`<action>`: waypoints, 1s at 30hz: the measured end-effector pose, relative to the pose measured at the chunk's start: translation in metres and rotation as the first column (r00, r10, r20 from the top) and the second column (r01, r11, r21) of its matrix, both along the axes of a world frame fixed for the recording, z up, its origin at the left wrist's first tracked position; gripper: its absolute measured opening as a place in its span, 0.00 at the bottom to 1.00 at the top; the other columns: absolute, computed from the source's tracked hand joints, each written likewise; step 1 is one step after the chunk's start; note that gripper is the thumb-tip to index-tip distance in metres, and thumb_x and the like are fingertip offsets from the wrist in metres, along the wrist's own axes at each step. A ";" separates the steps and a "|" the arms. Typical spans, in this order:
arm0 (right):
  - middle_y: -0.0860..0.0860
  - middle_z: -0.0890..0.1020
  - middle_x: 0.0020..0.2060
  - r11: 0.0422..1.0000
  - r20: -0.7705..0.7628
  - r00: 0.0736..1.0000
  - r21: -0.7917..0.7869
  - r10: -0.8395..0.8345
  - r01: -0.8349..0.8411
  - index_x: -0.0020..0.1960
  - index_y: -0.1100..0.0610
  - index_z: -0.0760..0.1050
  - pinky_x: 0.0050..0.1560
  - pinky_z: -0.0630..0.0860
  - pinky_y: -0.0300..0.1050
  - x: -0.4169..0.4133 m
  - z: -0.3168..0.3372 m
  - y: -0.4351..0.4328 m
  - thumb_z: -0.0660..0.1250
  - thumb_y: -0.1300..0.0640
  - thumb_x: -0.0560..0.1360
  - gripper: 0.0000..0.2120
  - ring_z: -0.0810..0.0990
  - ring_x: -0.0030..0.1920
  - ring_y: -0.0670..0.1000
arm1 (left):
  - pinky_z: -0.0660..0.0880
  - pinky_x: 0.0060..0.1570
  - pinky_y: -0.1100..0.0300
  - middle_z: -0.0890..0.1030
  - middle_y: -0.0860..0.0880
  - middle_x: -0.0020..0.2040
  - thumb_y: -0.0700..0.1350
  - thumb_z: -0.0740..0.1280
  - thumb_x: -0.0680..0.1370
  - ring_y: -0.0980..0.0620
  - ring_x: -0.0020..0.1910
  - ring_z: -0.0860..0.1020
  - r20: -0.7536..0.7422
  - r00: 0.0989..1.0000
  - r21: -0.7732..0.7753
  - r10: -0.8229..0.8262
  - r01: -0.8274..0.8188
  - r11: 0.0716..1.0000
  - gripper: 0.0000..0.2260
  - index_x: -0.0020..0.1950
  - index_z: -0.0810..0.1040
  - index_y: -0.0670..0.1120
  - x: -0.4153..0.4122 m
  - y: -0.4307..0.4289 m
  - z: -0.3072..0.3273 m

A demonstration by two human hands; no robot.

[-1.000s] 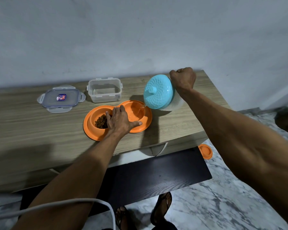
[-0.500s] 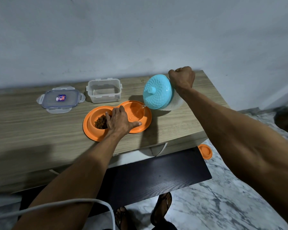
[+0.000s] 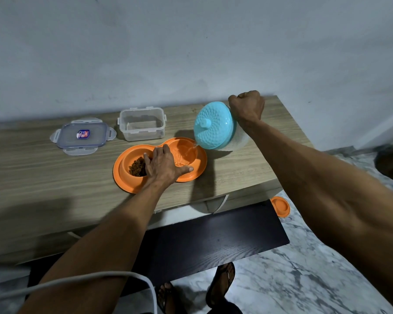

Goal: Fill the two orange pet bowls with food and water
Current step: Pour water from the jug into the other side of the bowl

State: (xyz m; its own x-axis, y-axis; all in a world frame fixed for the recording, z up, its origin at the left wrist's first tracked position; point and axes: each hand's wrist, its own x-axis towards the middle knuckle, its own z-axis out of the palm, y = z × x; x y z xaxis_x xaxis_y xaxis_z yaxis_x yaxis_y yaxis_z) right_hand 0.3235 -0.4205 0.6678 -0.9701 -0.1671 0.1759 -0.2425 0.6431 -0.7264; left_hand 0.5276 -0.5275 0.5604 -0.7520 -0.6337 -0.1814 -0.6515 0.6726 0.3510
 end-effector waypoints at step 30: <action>0.49 0.69 0.23 0.975 0.211 0.976 -0.202 -0.052 0.096 0.24 0.57 0.66 0.38 0.69 0.44 -0.006 -0.009 0.006 0.67 0.59 0.68 0.16 0.68 0.31 0.50 | 0.49 0.75 0.38 0.64 0.41 0.75 0.69 0.70 0.67 0.42 0.76 0.60 0.000 1.000 -0.008 -0.004 0.004 1.000 0.50 0.78 0.56 0.41 0.000 -0.001 0.000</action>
State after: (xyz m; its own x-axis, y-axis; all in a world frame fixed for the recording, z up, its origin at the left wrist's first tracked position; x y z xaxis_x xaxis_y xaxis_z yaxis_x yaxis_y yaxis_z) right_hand 0.3170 -0.4144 0.6590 -0.9973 -0.0738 -0.0027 -0.0333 0.4816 -0.8758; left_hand 0.5277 -0.5284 0.5603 -0.7544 -0.6324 -0.1758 -0.6489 0.6779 0.3455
